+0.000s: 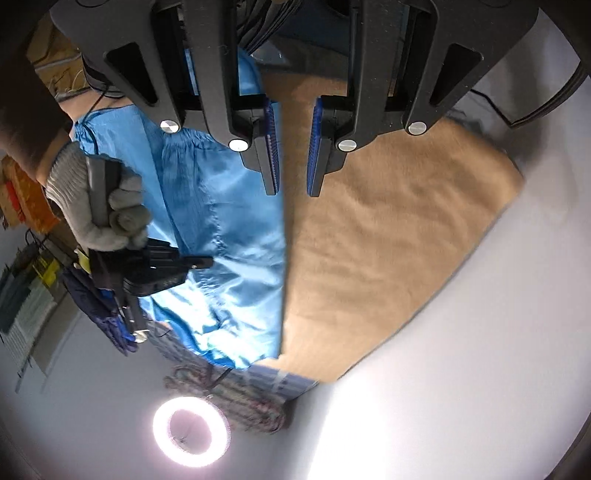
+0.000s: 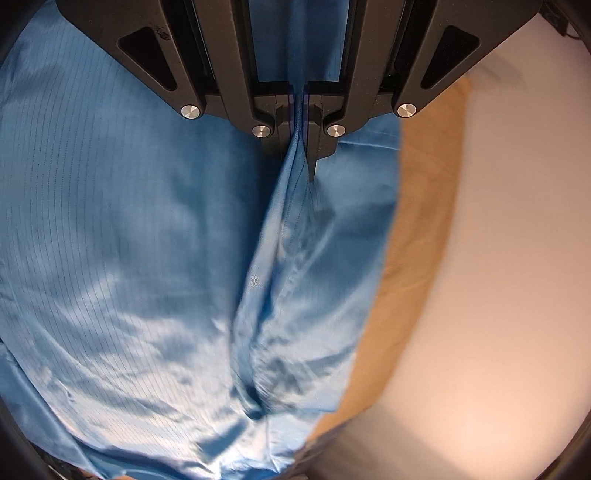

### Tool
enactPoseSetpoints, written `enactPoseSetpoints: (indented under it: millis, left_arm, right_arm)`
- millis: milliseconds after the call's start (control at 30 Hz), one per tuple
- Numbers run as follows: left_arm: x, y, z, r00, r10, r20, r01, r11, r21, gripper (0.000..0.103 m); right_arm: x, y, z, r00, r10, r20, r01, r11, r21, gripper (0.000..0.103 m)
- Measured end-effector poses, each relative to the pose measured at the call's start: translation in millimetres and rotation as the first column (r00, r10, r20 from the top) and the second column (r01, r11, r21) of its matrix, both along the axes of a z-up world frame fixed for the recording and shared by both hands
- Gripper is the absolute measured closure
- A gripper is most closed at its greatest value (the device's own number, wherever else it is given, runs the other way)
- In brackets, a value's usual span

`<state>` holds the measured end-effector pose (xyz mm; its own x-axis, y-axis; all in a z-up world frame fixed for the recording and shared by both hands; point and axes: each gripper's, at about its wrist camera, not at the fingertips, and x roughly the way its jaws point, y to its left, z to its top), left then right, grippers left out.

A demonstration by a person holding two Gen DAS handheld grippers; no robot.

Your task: Fold large clothes

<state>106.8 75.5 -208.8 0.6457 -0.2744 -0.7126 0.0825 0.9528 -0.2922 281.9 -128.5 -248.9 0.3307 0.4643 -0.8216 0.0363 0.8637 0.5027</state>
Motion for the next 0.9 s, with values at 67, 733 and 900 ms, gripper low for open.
enactPoseSetpoints:
  millis: [67, 733, 900]
  left_arm:
    - [7.0, -1.7, -9.4, 1.000, -0.004, -0.026, 0.003, 1.000, -0.012, 0.090]
    - [43.7, -25.9, -64.4, 0.977, -0.046, -0.206, 0.007, 0.982, -0.189, 0.072]
    - [41.7, -42.5, -79.4, 0.978, -0.050, -0.202, 0.042, 0.998, -0.043, 0.072]
  right_arm:
    - [-0.1, 4.0, -4.8, 1.000, 0.014, -0.003, -0.014, 1.000, -0.016, 0.102]
    - [-69.2, 36.5, 13.3, 0.961, 0.277, 0.017, -0.264, 0.931, -0.251, 0.096]
    - [-80.9, 36.5, 6.1, 0.948, 0.318, -0.004, -0.304, 0.902, -0.307, 0.096]
